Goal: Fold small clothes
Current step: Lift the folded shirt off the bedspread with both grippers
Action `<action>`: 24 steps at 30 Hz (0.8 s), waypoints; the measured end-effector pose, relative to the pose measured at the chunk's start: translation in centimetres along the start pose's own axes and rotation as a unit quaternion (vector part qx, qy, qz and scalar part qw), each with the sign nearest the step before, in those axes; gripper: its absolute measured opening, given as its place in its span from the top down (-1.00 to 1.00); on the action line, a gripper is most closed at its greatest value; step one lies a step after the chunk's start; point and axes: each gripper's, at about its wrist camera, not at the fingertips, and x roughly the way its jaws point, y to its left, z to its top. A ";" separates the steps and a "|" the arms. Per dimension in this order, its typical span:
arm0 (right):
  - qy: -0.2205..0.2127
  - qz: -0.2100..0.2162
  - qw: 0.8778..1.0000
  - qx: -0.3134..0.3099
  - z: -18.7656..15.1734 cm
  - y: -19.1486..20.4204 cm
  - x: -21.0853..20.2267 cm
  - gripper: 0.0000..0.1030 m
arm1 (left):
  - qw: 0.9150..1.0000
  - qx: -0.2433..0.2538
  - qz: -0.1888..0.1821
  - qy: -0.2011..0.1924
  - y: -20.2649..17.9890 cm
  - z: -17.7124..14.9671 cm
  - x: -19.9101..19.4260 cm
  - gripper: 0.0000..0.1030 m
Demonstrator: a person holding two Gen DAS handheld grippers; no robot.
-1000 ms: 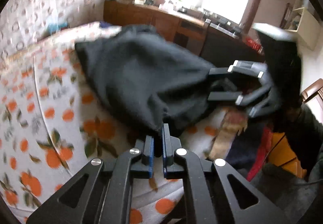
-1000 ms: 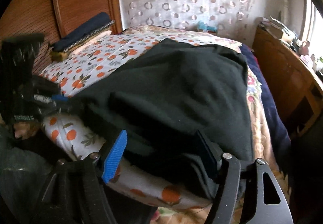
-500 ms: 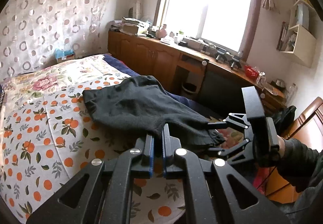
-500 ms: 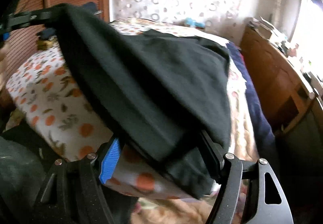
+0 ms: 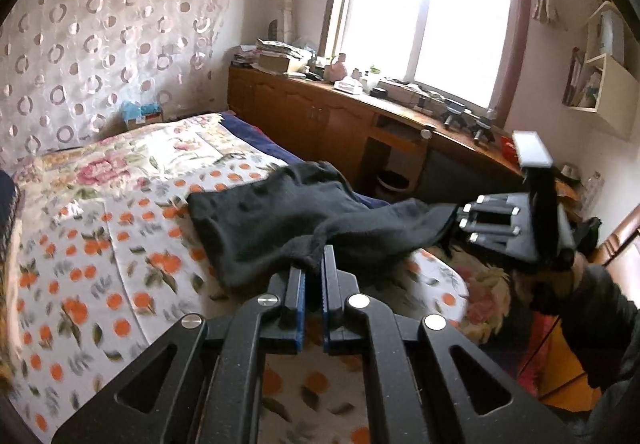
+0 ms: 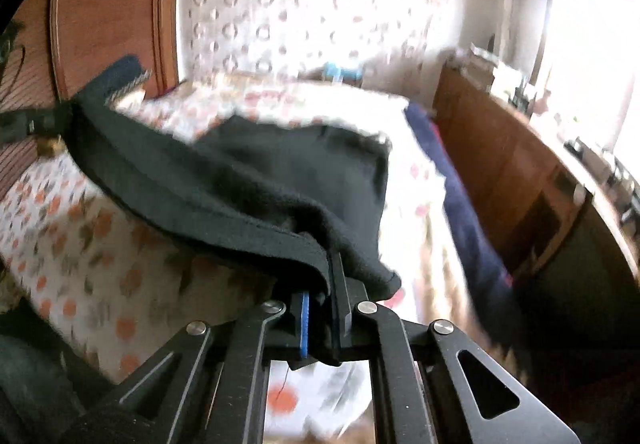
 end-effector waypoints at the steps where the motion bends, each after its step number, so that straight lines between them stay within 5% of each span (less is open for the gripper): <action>1: -0.007 -0.004 1.000 -0.005 1.2 -0.2 0.5 0.87 | 1.000 0.001 0.006 -0.001 0.6 0.6 0.5 0.88; 8: -0.014 0.008 1.000 -0.017 7.5 -1.3 6.9 0.86 | 0.999 -0.021 0.044 0.016 6.0 4.4 5.7 0.88; 19: 0.043 0.050 0.998 -0.001 9.5 -5.2 16.6 0.85 | 0.993 -0.064 0.063 0.074 12.1 5.9 14.2 0.87; 22: 0.042 0.057 0.997 0.022 10.7 -6.7 17.6 0.63 | 0.992 -0.077 0.057 0.088 12.9 6.1 15.3 0.84; 24: 0.036 0.057 0.997 0.034 11.0 -7.4 17.8 0.49 | 0.992 -0.071 0.054 0.088 13.0 6.2 15.5 0.43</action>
